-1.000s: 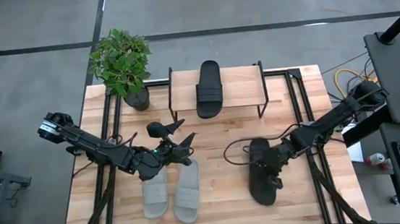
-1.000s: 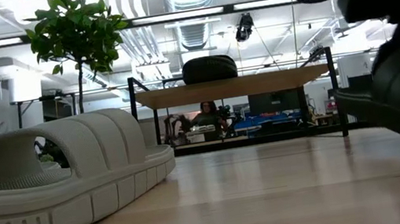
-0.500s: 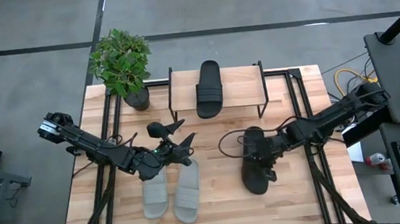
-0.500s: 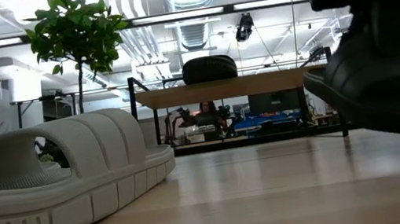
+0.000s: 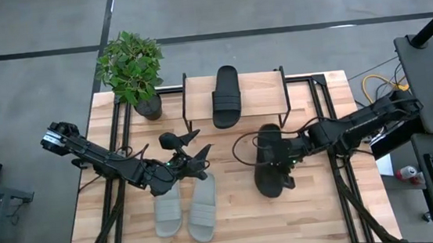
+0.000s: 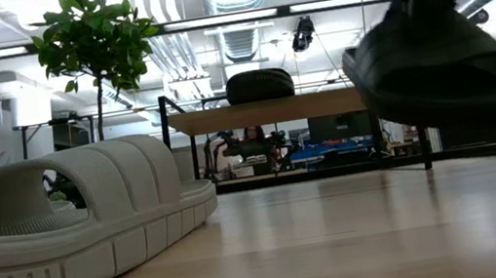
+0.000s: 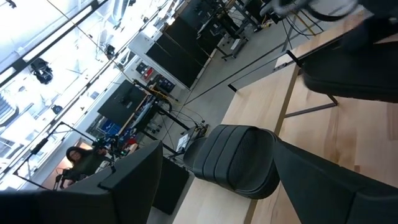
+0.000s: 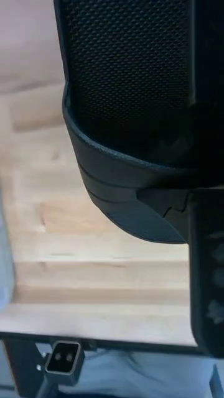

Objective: Pick and place slides into the shelf
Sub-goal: Put the black slide on the shelf

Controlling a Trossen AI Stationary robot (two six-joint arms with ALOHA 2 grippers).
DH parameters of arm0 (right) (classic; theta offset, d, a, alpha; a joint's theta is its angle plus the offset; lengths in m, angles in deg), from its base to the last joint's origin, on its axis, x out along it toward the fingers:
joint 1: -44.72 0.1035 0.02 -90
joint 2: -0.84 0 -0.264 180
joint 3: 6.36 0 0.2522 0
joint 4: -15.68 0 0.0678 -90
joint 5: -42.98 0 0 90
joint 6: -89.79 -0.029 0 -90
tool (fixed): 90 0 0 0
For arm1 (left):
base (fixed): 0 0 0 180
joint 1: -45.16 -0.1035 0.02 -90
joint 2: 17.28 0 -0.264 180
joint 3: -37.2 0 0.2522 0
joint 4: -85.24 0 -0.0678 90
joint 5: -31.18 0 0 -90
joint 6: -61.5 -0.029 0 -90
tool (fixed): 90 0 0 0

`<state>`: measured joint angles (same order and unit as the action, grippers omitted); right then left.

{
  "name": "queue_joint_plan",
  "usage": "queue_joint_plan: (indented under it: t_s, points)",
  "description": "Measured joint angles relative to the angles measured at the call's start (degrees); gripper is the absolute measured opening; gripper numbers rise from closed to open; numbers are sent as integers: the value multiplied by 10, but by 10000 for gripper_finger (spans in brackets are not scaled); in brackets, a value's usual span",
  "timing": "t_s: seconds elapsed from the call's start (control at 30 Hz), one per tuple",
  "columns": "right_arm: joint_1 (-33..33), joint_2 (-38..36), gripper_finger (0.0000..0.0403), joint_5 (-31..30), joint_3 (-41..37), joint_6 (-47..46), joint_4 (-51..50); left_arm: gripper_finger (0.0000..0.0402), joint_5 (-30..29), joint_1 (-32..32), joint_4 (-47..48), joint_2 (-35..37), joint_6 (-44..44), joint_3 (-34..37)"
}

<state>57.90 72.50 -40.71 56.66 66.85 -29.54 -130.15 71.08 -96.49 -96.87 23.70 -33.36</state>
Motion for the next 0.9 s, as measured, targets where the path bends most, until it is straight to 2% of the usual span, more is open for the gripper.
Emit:
queue_joint_plan:
  t_s: [0.2,0.47,0.67,0.9]
  points:
    - [-31,0,13,-35,64,48,-48,291,0,0,0,0,0,0]
    - [-89,0,13,-40,145,108,-96,291,0,0,0,0,-2,5]
    - [-138,0,13,-40,200,139,-139,291,0,0,1,0,-53,26]
    - [-183,9,13,-39,244,159,-141,291,0,-2,1,-3,-102,36]
